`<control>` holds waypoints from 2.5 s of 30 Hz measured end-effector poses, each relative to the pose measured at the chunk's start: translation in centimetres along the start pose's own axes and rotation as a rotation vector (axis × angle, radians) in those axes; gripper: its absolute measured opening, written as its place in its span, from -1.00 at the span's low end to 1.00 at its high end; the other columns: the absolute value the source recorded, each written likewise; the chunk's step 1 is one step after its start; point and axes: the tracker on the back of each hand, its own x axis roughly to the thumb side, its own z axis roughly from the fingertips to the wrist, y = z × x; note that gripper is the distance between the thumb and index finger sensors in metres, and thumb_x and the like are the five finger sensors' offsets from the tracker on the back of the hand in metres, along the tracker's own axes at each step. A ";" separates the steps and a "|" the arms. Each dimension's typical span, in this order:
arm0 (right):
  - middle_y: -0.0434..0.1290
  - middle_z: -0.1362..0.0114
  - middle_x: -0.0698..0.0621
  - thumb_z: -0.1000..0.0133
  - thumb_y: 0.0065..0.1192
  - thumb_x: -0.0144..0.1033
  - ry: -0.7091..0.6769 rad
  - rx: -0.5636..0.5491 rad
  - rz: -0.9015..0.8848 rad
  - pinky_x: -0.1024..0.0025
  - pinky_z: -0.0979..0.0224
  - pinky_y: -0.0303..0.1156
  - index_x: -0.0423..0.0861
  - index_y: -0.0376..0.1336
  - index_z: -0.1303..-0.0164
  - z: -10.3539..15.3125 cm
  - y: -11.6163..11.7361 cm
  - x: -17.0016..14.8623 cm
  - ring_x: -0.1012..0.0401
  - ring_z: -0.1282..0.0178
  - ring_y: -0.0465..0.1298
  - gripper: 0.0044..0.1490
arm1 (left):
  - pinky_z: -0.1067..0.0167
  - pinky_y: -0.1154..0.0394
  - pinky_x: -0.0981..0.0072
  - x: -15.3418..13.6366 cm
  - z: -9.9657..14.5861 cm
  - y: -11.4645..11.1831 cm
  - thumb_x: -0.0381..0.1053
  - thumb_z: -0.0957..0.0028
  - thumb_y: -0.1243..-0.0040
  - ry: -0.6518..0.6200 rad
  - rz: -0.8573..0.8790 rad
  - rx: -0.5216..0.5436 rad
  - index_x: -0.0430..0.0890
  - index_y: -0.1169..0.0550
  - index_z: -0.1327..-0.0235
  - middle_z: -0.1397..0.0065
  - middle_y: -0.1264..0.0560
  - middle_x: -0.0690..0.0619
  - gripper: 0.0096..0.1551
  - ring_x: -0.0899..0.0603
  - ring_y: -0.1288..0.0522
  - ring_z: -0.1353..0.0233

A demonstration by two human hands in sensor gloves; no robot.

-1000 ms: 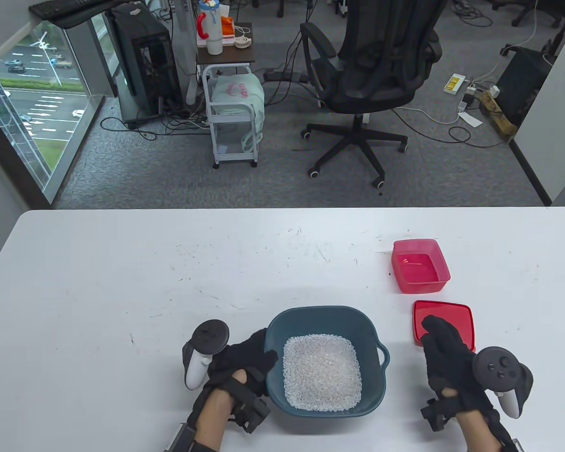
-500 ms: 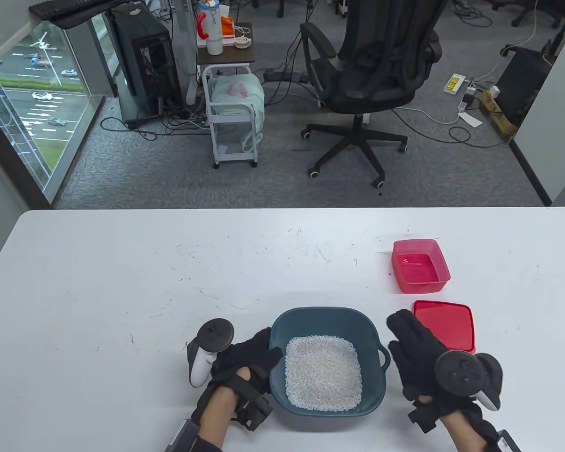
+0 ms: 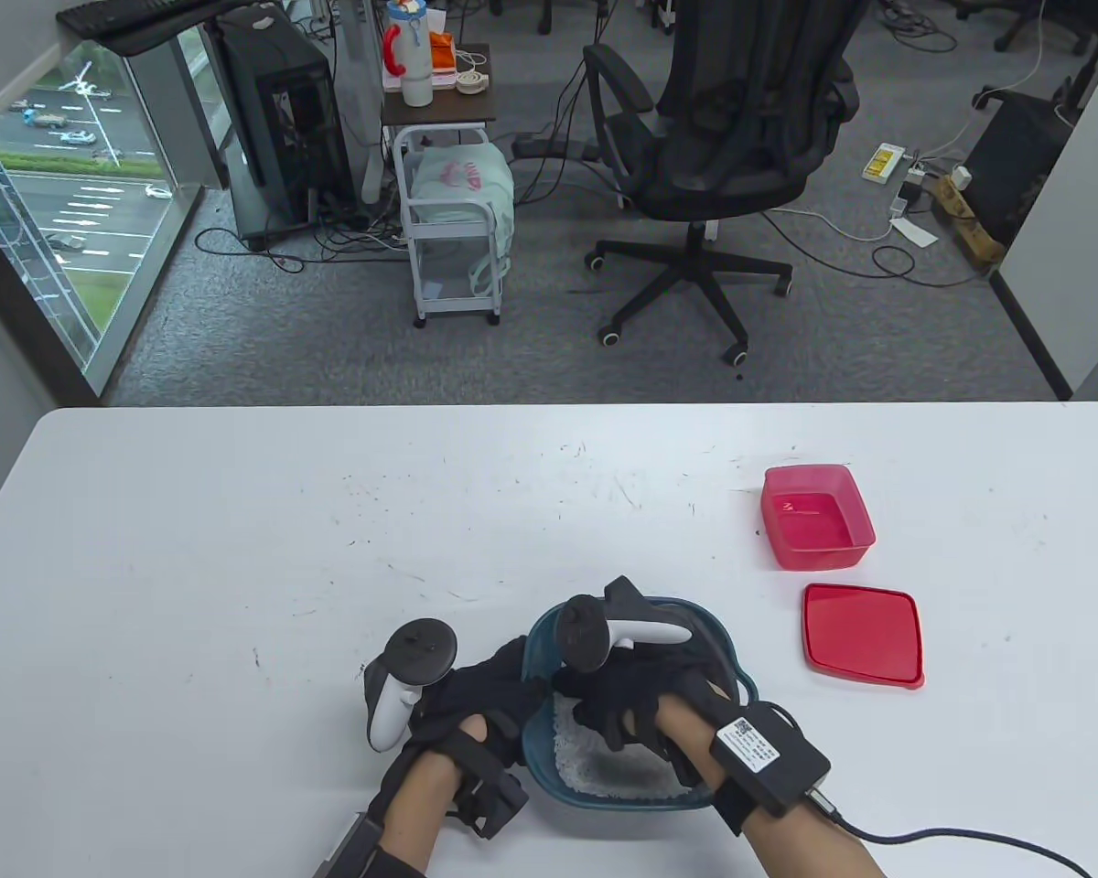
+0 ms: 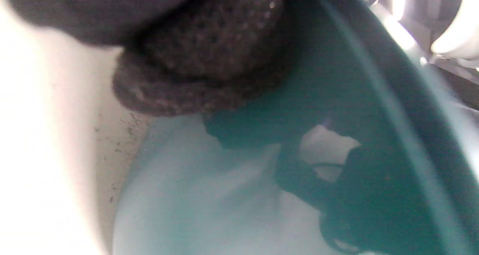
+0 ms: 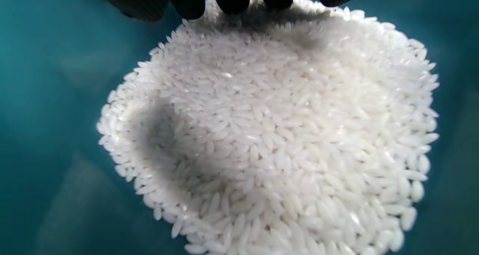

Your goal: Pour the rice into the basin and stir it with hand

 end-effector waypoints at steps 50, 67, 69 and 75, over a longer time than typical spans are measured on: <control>0.71 0.04 -0.40 0.16 0.28 -0.11 0.124 0.308 -0.156 -0.13 0.21 0.60 -0.43 0.51 0.00 2.1 2.8 0.0 -0.25 0.23 0.72 -0.22 | 0.77 -0.75 0.45 -0.2 0.5 -0.1 -0.06 -0.07 -0.30 0.018 -0.012 0.097 -0.34 -0.33 -0.51 -0.40 -0.46 -0.43 -0.21 0.01 -0.77 0.62; 0.30 -0.48 -0.24 0.05 0.17 -0.13 0.052 -0.082 -0.618 -0.25 -0.33 0.28 -0.19 0.18 -0.40 -0.1 -0.7 -2.5 -0.20 -0.42 0.35 -0.20 | 0.76 -0.74 0.42 0.3 0.5 -0.1 -0.06 -0.07 -0.29 -0.003 -0.054 0.080 -0.34 -0.33 -0.52 -0.40 -0.46 -0.44 -0.21 0.02 -0.76 0.62; 0.37 -0.43 -0.27 0.05 0.18 -0.13 0.149 -0.109 -0.500 -0.26 -0.28 0.33 -0.21 0.24 -0.37 0.2 -1.0 -2.8 -0.22 -0.36 0.42 -0.21 | 0.76 -0.74 0.42 0.3 0.6 -0.1 -0.05 -0.07 -0.29 -0.004 -0.054 0.080 -0.34 -0.33 -0.52 -0.40 -0.46 -0.44 -0.20 0.02 -0.76 0.62; 0.44 -0.36 -0.34 0.06 0.19 -0.13 0.412 0.006 -0.184 -0.22 -0.19 0.41 -0.27 0.30 -0.33 1.2 -0.3 -3.2 -0.25 -0.24 0.49 -0.21 | 0.76 -0.74 0.43 0.3 0.6 -0.1 -0.05 -0.07 -0.29 0.000 -0.047 0.084 -0.34 -0.33 -0.52 -0.40 -0.46 -0.43 -0.21 0.03 -0.76 0.62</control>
